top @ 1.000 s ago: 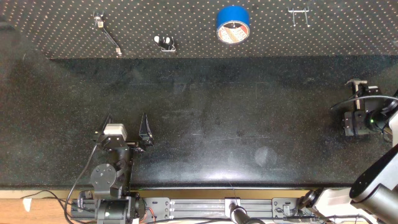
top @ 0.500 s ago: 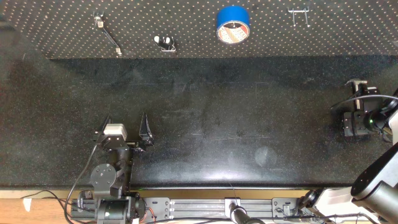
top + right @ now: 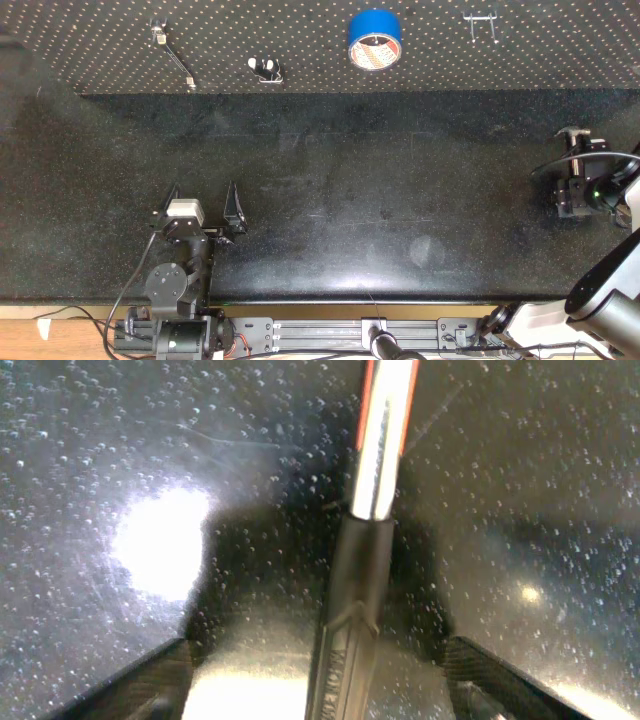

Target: Place Tools Onto Pegboard

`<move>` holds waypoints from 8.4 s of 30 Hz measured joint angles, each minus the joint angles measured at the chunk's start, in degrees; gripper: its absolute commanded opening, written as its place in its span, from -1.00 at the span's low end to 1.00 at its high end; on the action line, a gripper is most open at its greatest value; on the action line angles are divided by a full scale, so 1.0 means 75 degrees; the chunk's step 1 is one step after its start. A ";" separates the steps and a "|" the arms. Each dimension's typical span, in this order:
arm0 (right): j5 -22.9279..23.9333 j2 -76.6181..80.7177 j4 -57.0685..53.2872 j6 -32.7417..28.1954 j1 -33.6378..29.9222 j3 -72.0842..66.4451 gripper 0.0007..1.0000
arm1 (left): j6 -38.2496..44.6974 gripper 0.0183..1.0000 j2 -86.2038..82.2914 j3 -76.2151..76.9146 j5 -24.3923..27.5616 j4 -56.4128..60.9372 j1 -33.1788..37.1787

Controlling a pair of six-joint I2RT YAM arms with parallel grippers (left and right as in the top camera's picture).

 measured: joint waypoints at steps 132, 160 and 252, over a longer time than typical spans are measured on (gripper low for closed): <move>-0.1378 -0.2294 0.3121 0.4039 0.4552 -0.0038 0.53 | 0.0000 0.99 0.0000 0.0000 0.0000 0.0000 0.0000; -0.0863 -0.7667 0.5840 0.5898 0.4401 -0.5155 0.99 | 0.0000 0.99 0.0000 0.0000 0.0000 -0.0003 0.0000; -0.0041 -1.2721 0.4873 0.5645 0.4762 -0.7262 0.97 | 0.0000 0.99 0.0000 0.0000 0.0000 0.0000 0.0000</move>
